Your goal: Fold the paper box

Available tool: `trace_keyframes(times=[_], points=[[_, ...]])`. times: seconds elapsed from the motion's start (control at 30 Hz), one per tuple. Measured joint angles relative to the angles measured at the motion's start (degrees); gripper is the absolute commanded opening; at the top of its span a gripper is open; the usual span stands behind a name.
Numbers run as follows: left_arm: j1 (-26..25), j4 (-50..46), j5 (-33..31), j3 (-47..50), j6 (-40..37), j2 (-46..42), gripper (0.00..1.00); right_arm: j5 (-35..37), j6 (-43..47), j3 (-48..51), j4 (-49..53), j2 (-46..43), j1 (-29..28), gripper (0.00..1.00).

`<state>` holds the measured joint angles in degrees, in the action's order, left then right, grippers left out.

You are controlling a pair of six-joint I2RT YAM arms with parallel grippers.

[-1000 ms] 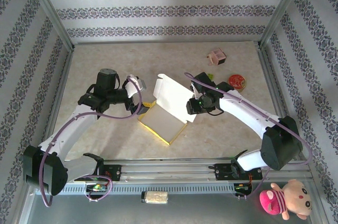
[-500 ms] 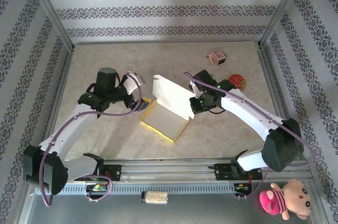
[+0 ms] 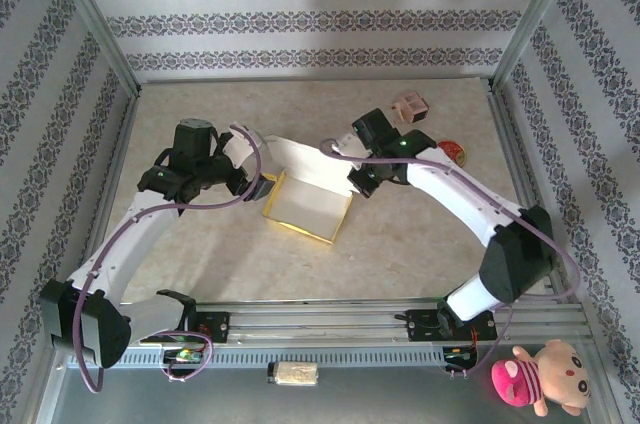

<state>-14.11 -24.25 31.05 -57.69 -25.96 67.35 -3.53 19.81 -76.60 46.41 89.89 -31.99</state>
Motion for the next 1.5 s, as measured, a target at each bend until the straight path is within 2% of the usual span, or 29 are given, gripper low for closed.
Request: trace_keyframes(times=[0.1, 0.3, 0.43, 0.57, 0.73, 0.87, 0.9, 1.03, 1.2, 1.33, 1.5], points=[[0.5, -0.1, -0.6, 1.1, -3.5, -0.7, 0.99, -0.3, 6.3, -1.8, -0.2, 3.2, 0.0, 0.0], [1.9, 0.3, -3.9, 6.0, -15.6, -3.0, 0.99, -2.2, 15.9, -4.8, -0.3, 6.8, 0.8, 0.0], [5.6, 1.3, -3.0, 6.8, -21.7, -1.6, 0.99, -3.2, 20.2, -7.4, -0.3, 8.0, 2.3, 0.0], [9.0, 4.4, 0.7, 5.0, -23.6, 3.4, 0.99, -4.3, 23.0, -10.8, -0.4, 9.4, 4.2, 0.0], [9.3, 7.4, 5.7, 1.3, -23.8, 10.6, 0.99, -5.8, 24.4, -13.9, -1.0, 11.1, 5.1, 0.0], [9.3, 13.0, 7.5, 1.2, -20.9, 14.4, 0.98, -7.0, 24.9, -14.4, -1.5, 12.3, 5.3, 0.0], [9.3, 14.6, 7.6, 1.2, -20.1, 15.3, 0.94, -7.3, 25.0, -14.4, -1.5, 12.6, 5.3, 0.0], [9.3, 17.9, 7.5, 0.9, -17.4, 18.3, 0.63, -8.3, 25.0, -14.4, -1.7, 13.2, 5.6, 0.0], [9.3, 19.3, 7.4, 0.9, -15.3, 18.7, 0.37, -8.7, 25.0, -14.5, -2.2, 13.2, 5.8, 0.0], [9.3, 19.5, 7.0, 0.9, -13.8, 18.7, 0.11, -9.4, 24.7, -14.5, -2.8, 13.5, 6.0, 0.0], [9.2, 18.8, 4.8, -1.4, -7.0, 19.5, 0.02, -8.2, 18.9, -16.4, -4.1, 14.8, 6.0, 0.0]])
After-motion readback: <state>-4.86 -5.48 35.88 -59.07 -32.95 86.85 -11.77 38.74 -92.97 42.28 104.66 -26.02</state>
